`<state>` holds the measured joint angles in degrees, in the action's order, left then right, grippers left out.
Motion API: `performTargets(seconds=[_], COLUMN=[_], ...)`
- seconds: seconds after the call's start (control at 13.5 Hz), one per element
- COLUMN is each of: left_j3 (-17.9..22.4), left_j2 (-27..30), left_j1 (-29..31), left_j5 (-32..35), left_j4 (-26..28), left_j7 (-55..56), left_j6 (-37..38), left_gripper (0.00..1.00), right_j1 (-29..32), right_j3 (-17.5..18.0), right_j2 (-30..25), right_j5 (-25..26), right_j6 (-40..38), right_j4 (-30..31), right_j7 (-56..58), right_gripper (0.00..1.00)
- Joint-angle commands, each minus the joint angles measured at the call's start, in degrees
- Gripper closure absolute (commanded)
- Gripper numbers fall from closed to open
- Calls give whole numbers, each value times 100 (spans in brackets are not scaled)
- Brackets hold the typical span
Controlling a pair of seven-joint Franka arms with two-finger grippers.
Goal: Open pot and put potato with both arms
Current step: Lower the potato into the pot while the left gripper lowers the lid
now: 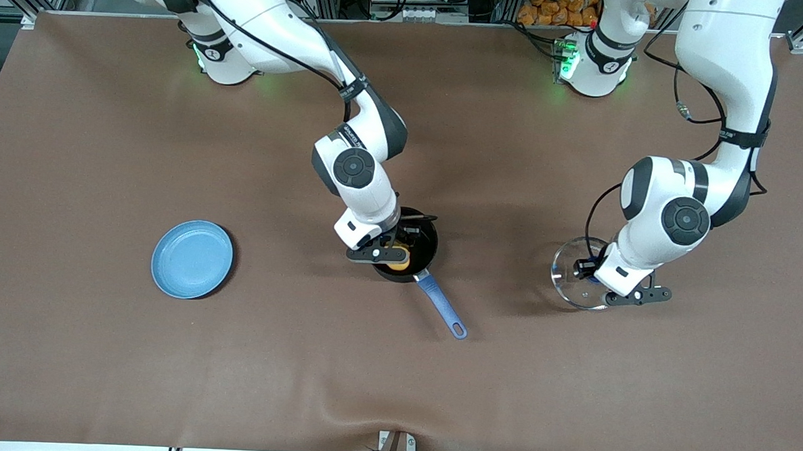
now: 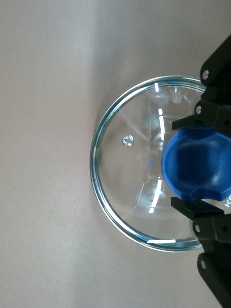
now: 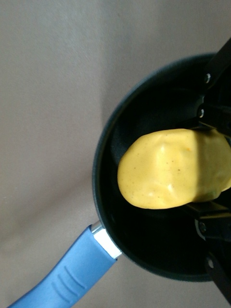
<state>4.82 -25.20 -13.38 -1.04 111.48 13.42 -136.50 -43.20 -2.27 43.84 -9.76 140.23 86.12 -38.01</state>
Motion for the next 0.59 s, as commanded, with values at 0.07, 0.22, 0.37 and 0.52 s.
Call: performTargets(seconds=[0.07, 0.22, 0.37, 0.52], left_j3=[-69, -87, -96, -104], left_j2=[-29, -99, -126, -117], left_j1=[450, 442, 398, 363], left_j5=[69, 34, 43, 43], left_j4=[146, 146, 154, 382], left_j7=[-717, -718, -727, -736], left_j6=[-333, -386, -464, -902], left_gripper=[100, 100, 100, 100], right_j1=[-206, -232, -285, -285], right_j3=[-80, -80, -89, -89], right_j2=[265, 309, 371, 397], right_j5=[150, 150, 158, 158], right_j6=[214, 250, 276, 329], right_j4=[-175, -148, -148, -148], right_j7=[-339, -348, -348, -348], right_gripper=[100, 100, 100, 100])
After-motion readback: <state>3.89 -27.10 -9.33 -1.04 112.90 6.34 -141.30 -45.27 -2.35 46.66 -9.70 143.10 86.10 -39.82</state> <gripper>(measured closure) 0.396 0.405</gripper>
